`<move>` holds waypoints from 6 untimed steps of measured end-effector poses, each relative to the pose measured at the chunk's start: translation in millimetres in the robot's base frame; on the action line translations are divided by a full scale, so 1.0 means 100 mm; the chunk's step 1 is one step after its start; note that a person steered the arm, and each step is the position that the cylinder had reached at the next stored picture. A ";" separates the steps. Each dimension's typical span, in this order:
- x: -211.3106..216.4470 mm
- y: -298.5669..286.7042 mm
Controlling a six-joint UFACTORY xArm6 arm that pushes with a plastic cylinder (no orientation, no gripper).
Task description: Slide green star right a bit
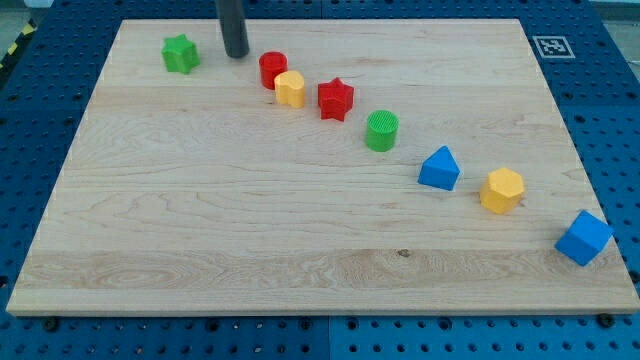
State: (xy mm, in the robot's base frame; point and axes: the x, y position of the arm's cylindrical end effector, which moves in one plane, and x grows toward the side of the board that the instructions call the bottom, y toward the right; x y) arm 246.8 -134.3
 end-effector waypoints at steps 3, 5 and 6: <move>0.13 -1.04; 0.64 -0.49; 0.64 -0.49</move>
